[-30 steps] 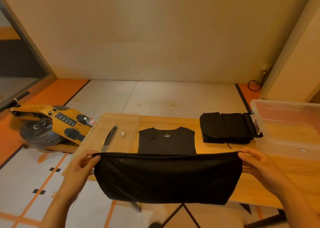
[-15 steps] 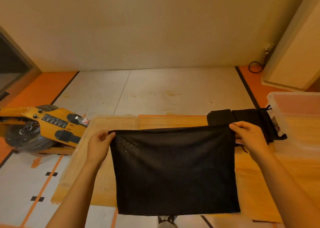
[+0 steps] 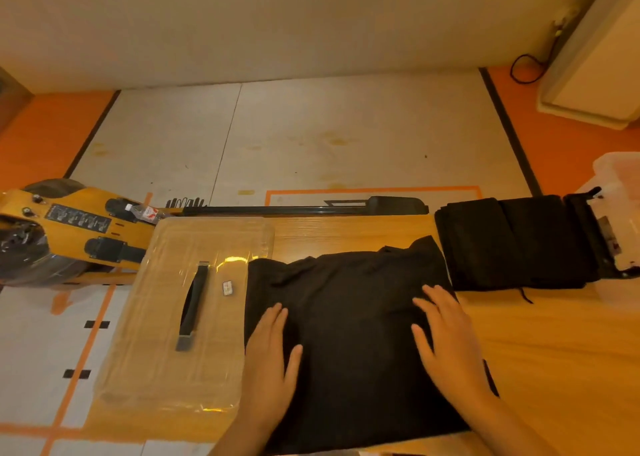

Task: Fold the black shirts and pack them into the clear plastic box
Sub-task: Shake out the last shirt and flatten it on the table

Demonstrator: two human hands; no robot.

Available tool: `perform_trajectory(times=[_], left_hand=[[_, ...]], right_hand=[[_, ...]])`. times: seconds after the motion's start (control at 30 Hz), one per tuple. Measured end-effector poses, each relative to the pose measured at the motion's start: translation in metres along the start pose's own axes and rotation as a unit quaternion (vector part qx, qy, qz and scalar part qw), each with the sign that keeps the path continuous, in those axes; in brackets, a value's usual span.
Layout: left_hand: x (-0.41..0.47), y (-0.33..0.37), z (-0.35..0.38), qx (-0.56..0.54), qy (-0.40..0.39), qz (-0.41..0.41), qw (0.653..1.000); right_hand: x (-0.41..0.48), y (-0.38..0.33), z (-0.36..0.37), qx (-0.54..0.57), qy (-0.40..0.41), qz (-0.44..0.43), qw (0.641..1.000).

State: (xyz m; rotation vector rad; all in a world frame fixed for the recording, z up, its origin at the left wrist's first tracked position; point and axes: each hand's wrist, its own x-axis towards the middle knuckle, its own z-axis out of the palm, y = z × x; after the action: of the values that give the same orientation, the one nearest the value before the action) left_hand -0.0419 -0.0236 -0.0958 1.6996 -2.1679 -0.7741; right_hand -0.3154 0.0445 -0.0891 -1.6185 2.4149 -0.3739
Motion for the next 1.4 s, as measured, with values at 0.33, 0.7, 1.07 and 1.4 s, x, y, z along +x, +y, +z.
perform_trajectory(times=[0.33, 0.7, 1.07, 1.4], left_hand=[[-0.101, -0.029, 0.043, 0.062, -0.040, 0.074, 0.995], [-0.117, -0.064, 0.052, 0.253, -0.035, 0.103, 0.961], [-0.132, -0.044, 0.008, 0.092, -0.043, 0.044, 0.994], [-0.038, 0.025, -0.130, -0.033, 0.163, 0.107, 0.980]], right_hand=[[-0.101, 0.049, 0.021, -0.075, -0.150, -0.084, 0.982], [-0.136, 0.111, 0.032, -0.126, -0.186, -0.095, 0.970], [-0.147, 0.127, 0.007, -0.070, -0.130, -0.152, 0.977], [-0.057, 0.048, -0.145, 0.180, 0.019, -0.067, 0.981]])
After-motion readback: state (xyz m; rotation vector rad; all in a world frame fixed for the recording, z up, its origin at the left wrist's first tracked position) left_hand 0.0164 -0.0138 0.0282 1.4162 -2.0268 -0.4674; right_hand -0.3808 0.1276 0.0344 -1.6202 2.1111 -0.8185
